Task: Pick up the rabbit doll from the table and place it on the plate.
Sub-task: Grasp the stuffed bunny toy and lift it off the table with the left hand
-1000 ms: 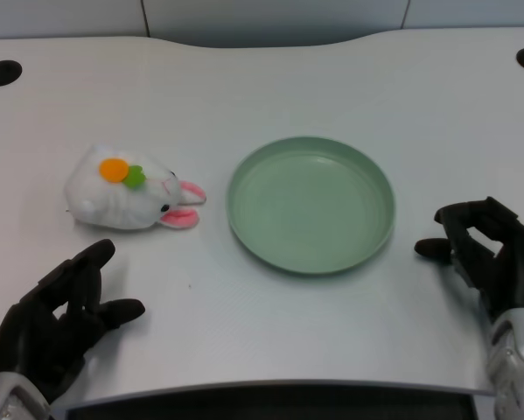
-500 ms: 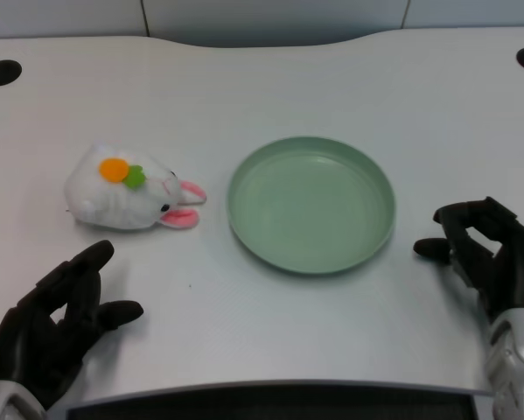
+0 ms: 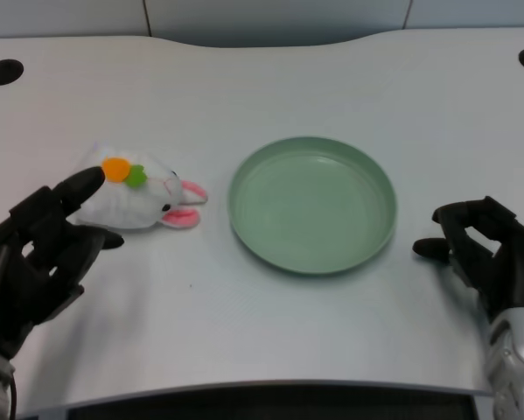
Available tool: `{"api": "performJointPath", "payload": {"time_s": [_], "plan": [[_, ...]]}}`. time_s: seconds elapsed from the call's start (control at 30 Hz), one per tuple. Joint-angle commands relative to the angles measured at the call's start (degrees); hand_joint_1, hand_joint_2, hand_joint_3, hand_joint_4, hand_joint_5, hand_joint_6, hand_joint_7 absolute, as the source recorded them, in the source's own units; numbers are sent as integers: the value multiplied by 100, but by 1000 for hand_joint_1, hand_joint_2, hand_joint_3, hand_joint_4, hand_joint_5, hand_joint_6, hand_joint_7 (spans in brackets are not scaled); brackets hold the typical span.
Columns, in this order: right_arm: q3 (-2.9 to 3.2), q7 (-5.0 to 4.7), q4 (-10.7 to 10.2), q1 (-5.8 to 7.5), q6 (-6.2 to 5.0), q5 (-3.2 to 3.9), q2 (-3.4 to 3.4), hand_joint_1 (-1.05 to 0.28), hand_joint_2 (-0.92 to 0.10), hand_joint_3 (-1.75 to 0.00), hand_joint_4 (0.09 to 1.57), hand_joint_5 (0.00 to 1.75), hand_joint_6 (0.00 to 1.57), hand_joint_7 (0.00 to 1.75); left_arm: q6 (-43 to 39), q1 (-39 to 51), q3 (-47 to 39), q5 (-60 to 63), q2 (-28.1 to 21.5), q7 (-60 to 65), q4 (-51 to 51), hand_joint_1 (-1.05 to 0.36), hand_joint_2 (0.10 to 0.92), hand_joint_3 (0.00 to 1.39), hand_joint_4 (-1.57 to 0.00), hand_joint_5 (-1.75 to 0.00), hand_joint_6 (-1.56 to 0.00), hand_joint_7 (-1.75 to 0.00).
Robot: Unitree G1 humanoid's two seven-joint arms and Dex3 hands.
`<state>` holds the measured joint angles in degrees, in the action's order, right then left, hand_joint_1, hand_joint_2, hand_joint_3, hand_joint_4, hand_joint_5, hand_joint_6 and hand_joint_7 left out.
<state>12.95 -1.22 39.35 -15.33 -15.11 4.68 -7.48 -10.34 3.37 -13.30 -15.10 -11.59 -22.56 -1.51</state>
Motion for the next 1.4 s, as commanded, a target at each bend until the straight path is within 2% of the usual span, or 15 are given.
{"api": "performJointPath", "payload": {"time_s": [0.03,0.1,0.17,0.2,0.33,0.37,0.4,0.53,0.63,0.77,0.9,1.0,1.07,1.27,1.4], "plan": [[-25,-26,-11,18,13,-6,4,-747,-921,-180,838,893,759,1251,-262,-157,143,710,-317,229,138,-565,921,247,-275,-1177,-550,-32],[-35,-34,8,19,-23,-14,12,-745,-921,-182,839,889,758,1252,-314,-264,226,1243,-566,381,212,-561,921,229,-202,-1126,-503,-8],[-36,-31,-6,26,-10,0,22,-744,-921,-183,840,886,758,1253,-259,-439,344,1794,-858,495,282,-556,921,192,-171,-1086,-489,-2],[-35,-27,-16,30,-2,7,26,-751,-921,-182,837,882,761,1255,-264,-525,399,2014,-983,530,283,-547,921,135,-132,-1012,-467,-1],[-45,-39,-73,50,41,10,41,-756,-921,-182,832,875,761,1258,-65,-833,708,3013,-1605,540,277,-600,921,84,-30,-773,-368,0],[-43,-28,-58,49,14,17,43,-756,-921,-182,832,874,761,1259,34,-962,849,3408,-1851,483,277,-605,921,80,-23,-752,-360,0],[-42,-20,-43,47,-8,21,43,-755,-921,-181,835,875,763,1259,107,-1049,950,3674,-2013,449,280,-646,906,56,-9,-581,-287,-12],[-38,-3,-2,35,-44,32,39,-761,-921,-177,848,879,775,1257,382,-1389,1302,4429,-2429,365,264,-706,886,15,0,-324,-208,-9],[-70,-83,-136,58,83,-8,64,-754,-921,-181,848,881,781,1258,353,-1739,1683,5220,-2774,436,125,-758,882,7,1,-202,-184,-6],[-76,-52,-128,61,91,28,52,-749,-921,-185,849,883,774,1252,244,-2198,2161,6076,-3092,479,-116,-825,887,5,1,-117,-146,-3],[-97,-89,-89,45,80,-1,50,-754,-921,-183,847,877,774,1250,194,-2571,2480,6424,-3186,402,-377,-868,892,4,1,-49,-123,-8],[-96,-59,-46,39,21,21,55,-746,-921,-184,854,879,775,1252,124,-2846,2715,6601,-3199,317,-581,-885,881,0,1,-27,-138,-13],[-99,-97,-57,41,38,11,66,-749,-921,-182,857,881,781,1253,168,-3043,2881,6683,-3140,130,-708,-909,891,5,1,-5,-114,-3],[-115,-96,-21,42,-23,-3,56,-752,-921,-181,858,880,779,1249,219,-3557,3208,6626,-2833,-66,-1323,-987,901,5,1,1,-91,-4],[-120,-112,-108,61,80,10,61,-754,-921,-185,860,882,781,1250,304,-3880,3376,6601,-2605,-123,-1753,-995,905,6,1,1,-95,-6]]}}
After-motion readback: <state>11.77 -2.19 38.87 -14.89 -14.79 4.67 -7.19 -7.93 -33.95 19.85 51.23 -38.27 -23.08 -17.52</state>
